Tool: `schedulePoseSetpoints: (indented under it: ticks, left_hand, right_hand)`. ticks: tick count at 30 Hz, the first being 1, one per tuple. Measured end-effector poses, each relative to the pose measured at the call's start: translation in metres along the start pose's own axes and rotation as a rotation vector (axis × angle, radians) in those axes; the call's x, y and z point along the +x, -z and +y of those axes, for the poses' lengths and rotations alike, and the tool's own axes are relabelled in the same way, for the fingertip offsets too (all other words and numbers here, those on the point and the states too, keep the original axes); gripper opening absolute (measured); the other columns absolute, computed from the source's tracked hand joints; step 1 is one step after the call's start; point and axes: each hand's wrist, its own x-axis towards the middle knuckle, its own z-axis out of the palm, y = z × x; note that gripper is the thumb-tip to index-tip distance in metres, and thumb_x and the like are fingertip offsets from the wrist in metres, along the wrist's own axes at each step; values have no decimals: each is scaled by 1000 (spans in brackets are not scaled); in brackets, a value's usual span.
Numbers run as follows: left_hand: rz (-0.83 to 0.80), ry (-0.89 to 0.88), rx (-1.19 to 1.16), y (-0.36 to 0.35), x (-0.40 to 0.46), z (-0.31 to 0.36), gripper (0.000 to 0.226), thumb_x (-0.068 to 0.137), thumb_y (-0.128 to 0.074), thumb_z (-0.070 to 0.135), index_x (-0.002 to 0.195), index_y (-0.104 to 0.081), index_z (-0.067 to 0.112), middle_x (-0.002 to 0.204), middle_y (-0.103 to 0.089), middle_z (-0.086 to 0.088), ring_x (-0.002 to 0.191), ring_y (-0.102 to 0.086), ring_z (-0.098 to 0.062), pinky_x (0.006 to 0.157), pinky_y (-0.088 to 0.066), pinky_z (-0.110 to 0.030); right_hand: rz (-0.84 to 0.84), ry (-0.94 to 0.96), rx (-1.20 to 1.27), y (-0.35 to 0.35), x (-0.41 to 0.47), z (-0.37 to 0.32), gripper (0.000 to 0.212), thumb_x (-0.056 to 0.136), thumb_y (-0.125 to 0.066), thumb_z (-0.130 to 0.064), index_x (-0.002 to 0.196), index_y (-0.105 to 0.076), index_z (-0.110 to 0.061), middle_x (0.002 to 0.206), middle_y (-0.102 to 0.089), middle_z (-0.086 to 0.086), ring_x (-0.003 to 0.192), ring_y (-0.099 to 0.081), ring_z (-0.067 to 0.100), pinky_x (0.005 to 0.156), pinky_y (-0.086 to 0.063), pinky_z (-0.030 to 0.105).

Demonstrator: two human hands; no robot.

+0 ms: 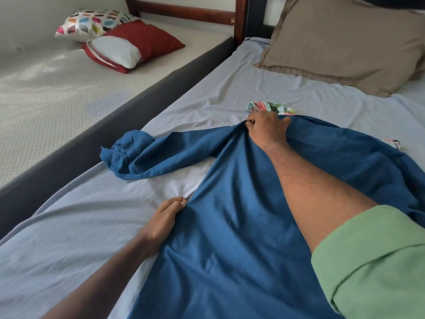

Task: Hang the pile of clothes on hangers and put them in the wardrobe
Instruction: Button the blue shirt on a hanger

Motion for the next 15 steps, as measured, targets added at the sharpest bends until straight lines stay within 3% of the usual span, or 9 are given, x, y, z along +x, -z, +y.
schedulePoseSetpoints:
  ticks: [2,4,9,12,15]
  left_hand:
    - [23,-51,107,-3,4,-2,40,103,-48,14,70,-67,28,69,-63,10,67,-59,-4,65,-47,-19]
    - [48,-100,190,-4,3,3,38,105,-45,13,73,-65,22,63,-63,14,62,-58,0,59,-46,-14]
    - [8,-160,295,-4,3,13,37,99,-44,24,84,-58,-7,74,-59,-2,71,-56,-11,65,-48,-21]
    - [19,-152,331,-3,1,18,38,98,-44,26,84,-59,-6,76,-59,-4,74,-57,-13,64,-48,-22]
    - [62,-137,331,-9,-5,30,29,93,-49,27,71,-56,10,69,-53,-2,70,-51,-15,63,-44,-29]
  right_hand:
    - [-53,-33,-41,-5,0,-3,16,97,-60,-29,105,-74,-25,101,-69,2,106,-61,29,101,-29,57]
    - [-143,-65,-122,-10,-3,-8,19,95,-64,-26,112,-73,-25,110,-68,2,113,-59,29,106,-24,62]
    - [-169,26,-182,-8,-22,-27,35,85,-65,-8,117,-64,-23,123,-58,3,122,-50,28,105,-26,60]
    - [-138,103,-119,2,-45,-37,37,86,-66,-11,120,-60,-24,124,-57,1,125,-49,27,102,-29,57]
    - [-147,174,-10,13,-86,-47,25,89,-69,-22,112,-65,-28,120,-61,-3,121,-51,23,95,-32,50]
